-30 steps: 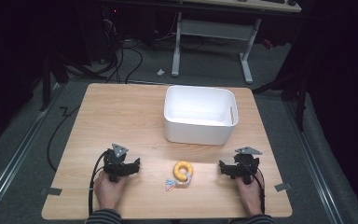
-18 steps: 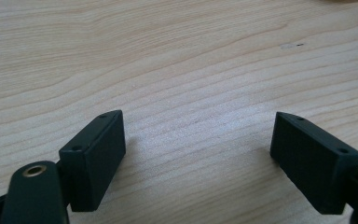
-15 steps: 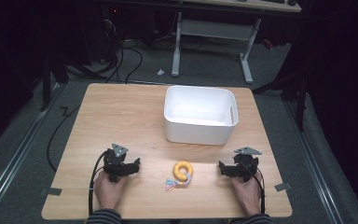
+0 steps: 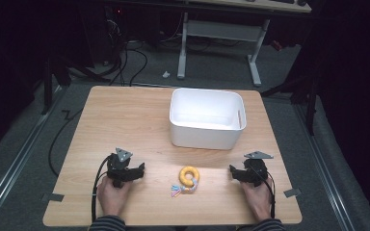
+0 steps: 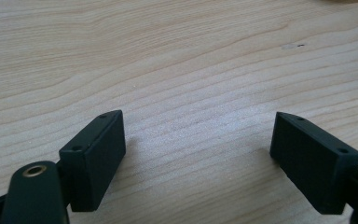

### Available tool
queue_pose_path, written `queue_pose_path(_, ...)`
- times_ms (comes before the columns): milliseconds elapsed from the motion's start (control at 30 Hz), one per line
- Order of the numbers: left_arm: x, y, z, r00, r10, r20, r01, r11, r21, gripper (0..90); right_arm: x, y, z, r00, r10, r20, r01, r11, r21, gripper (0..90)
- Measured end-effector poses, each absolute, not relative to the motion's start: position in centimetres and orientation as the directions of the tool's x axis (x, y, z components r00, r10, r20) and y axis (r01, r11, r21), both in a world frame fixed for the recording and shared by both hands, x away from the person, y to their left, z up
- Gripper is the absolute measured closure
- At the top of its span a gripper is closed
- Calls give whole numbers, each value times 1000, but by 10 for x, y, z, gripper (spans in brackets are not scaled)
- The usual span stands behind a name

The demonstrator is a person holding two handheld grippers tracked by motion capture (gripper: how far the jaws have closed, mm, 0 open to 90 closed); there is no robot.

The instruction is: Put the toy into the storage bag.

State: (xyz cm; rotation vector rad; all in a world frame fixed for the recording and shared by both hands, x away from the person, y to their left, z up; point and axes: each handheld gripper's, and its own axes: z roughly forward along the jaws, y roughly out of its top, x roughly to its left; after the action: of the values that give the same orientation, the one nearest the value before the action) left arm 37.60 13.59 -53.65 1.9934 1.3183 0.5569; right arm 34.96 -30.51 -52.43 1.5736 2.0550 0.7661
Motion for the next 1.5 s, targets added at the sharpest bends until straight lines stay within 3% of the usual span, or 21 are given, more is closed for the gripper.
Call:
queue_pose_path(700,377,138,-536,415,910,-15,624,-272,732,188,345,-296,-502,-337,941,27,701,231,674,273)
queue_pose_path(1267,379,136,-536,406,914,-12,628,-270,730,181,345,-273,-495,-474,879,50,661,318,679,424)
queue_pose_path(1500,379,135,-536,418,909,-11,625,-279,730,172,345,-258,-493,-522,852,43,644,360,675,447)
